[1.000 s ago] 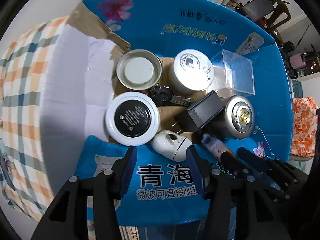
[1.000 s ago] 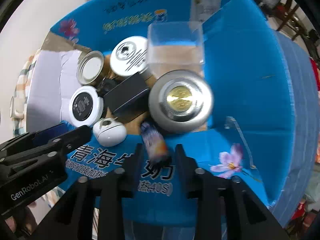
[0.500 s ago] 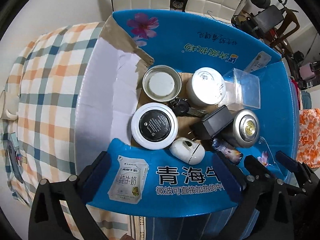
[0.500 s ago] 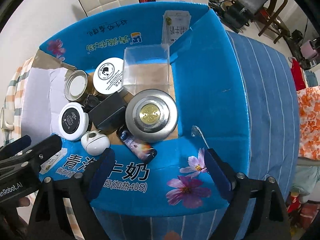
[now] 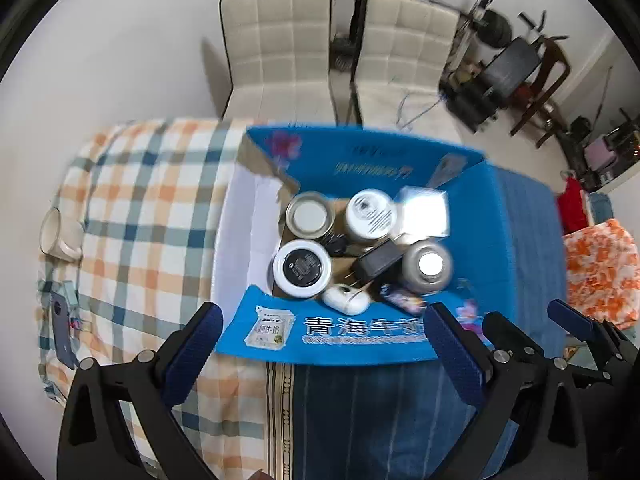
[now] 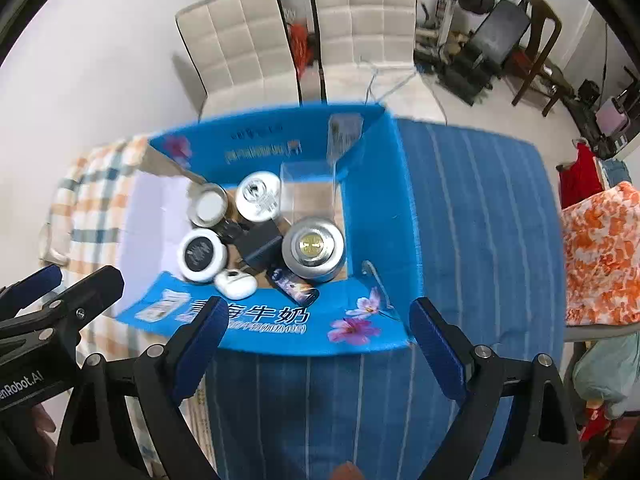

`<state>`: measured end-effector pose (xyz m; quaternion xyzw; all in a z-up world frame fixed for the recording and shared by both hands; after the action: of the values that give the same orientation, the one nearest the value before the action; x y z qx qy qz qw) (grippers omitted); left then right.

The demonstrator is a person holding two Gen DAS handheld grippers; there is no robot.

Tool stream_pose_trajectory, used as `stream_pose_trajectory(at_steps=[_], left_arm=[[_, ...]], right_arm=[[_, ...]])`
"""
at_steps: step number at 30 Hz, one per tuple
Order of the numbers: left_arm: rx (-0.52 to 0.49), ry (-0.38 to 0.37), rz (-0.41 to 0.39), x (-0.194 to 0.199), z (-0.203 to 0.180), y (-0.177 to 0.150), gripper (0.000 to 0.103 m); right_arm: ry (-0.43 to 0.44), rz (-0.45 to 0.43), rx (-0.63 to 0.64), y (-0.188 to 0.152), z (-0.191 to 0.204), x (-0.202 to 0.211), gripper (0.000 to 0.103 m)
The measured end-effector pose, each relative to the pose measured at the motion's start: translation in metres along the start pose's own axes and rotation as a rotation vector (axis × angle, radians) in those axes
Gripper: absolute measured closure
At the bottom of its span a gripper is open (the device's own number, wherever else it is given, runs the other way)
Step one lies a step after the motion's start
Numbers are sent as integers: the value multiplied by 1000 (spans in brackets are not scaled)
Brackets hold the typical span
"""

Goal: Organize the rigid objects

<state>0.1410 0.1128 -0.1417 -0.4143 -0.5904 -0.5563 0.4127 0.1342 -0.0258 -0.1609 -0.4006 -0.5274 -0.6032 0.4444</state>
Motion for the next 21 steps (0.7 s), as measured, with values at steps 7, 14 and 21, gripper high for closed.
stream_pose_trajectory(at_steps=[7,14,21], left_arm=[[-1,-19,-109,75,-10,2,0],[-12,-17,-178,122,-18,-4,0],[-24,-13,-181,130,-23,-16,0]], right_arm=[[35,-104,-1,-5,-7,90,9],[64,-151,18,-17,-8,150,9],[54,-173,46,-27,-7,174,9]])
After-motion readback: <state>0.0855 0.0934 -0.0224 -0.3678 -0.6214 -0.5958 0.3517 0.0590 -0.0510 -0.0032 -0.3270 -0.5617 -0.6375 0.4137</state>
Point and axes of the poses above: each gripper's, at about its wrist camera, not at the fingertips, and x roughly against the way its jaws point, z to its left, y to its top, the point moved 9 cm from there along -x, roughly the way its jaws point, and after that the axes turned 2 degrees about -x, right-handed, at the moved point
